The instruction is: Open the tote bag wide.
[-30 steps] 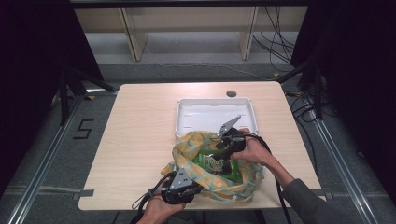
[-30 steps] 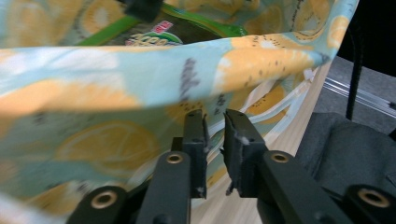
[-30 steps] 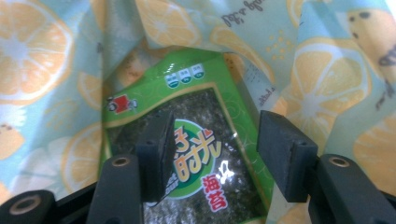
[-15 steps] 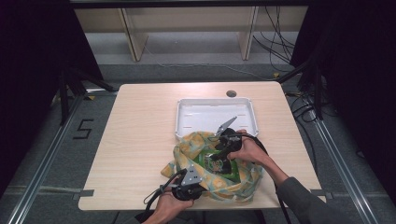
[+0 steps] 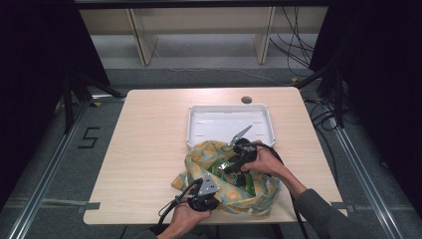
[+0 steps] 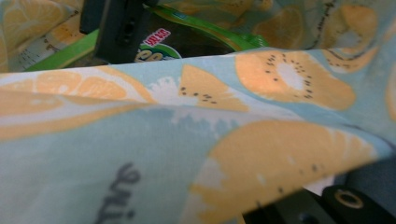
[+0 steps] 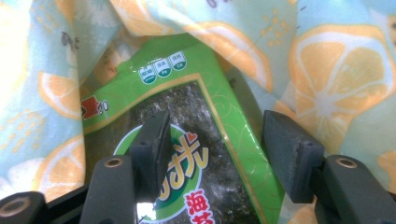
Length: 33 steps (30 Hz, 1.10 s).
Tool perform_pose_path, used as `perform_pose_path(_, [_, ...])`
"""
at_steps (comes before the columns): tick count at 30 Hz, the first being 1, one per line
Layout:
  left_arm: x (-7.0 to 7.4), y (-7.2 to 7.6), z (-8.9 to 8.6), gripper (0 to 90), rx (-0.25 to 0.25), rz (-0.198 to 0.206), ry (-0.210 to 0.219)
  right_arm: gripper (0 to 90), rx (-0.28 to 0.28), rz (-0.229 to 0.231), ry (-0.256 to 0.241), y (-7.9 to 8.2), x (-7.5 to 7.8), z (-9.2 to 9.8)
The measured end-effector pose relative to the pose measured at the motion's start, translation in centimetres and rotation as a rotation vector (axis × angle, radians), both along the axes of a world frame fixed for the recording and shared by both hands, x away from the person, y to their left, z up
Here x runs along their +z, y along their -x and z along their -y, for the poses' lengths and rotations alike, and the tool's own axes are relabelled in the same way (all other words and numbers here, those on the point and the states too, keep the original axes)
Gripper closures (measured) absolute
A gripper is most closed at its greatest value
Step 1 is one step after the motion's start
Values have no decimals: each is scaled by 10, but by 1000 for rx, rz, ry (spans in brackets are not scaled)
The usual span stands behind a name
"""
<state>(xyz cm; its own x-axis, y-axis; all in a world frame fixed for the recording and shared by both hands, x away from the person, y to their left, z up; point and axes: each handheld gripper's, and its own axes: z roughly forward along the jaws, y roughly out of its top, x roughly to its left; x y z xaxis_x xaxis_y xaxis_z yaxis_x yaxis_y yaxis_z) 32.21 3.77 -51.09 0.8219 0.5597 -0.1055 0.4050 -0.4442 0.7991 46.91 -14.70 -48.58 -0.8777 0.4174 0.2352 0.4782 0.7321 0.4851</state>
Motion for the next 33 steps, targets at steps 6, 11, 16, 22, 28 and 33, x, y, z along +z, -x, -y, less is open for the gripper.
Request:
perform_pose_path(6, [-2, -2, 4, 895, -11, 14, -20, 434, 2, 2, 8, 1, -1, -1])
perform_pose_path(11, [-3, -2, 7, 895, -5, 8, 7, 439, 17, 0, -3, 1, -2, -1])
perform_pose_path(16, [-2, -2, 6, 895, 0, -6, 3, 447, 28, -3, -7, 3, 1, 0])
perform_pose_path(22, [-2, -2, 7, 895, -7, 2, 6, 466, 16, -27, -40, 6, 9, 2])
perform_pose_path(28, [-3, -2, 7, 895, -4, 5, 10, 490, 51, -68, -86, 6, 16, 6])
perform_pose_path(33, [-3, -3, 5, 895, -24, 3, -14, 496, 26, -51, -80, 9, 20, 7])
